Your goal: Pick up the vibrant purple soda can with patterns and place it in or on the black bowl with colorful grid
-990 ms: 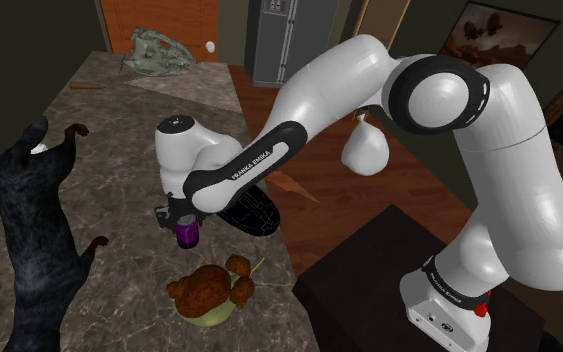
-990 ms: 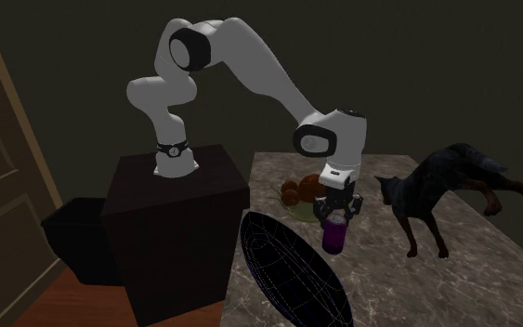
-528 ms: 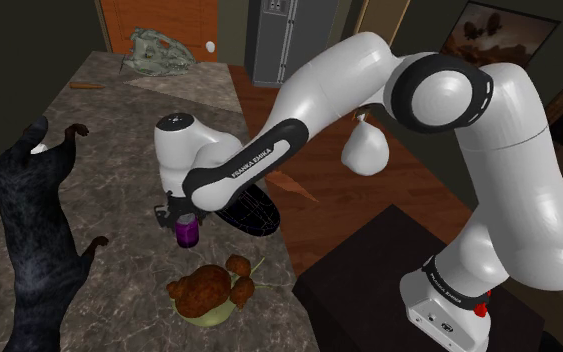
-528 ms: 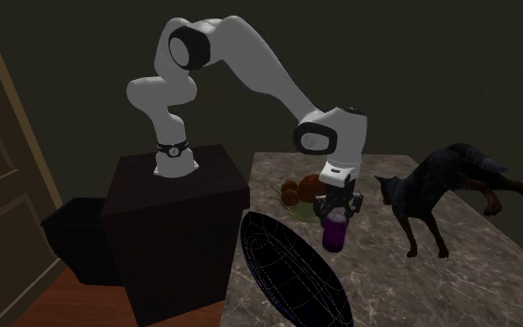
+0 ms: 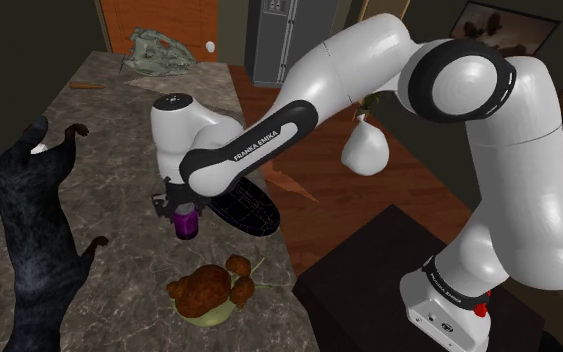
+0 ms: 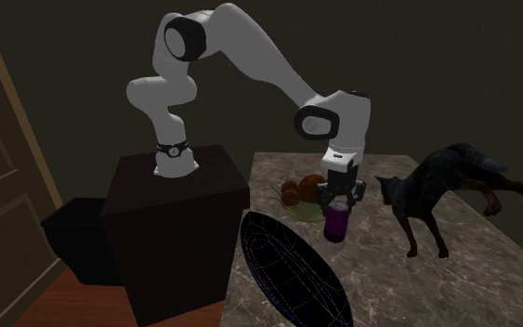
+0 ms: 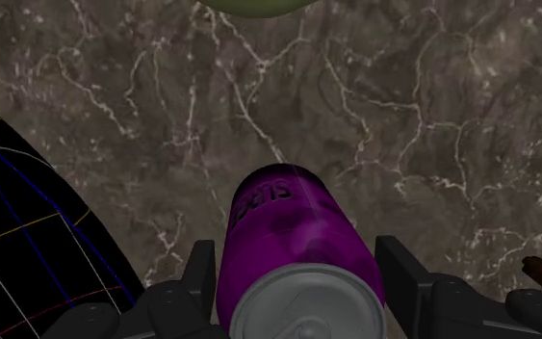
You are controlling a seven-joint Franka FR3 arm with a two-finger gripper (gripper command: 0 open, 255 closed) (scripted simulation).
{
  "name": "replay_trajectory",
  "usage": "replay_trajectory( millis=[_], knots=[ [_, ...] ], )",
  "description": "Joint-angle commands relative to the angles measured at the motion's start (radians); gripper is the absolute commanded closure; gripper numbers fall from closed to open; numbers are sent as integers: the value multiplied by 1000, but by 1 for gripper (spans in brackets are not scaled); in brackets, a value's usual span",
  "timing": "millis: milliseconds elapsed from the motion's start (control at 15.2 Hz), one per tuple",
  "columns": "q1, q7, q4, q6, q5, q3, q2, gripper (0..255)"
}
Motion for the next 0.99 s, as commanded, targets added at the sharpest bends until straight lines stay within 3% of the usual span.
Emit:
replay_trajectory(
  millis=[0, 924],
  knots=[
    [-4, -3, -5, -14, 6, 6, -20, 255],
    [-27, -32, 8, -138, 52, 41, -134, 255]
  ],
)
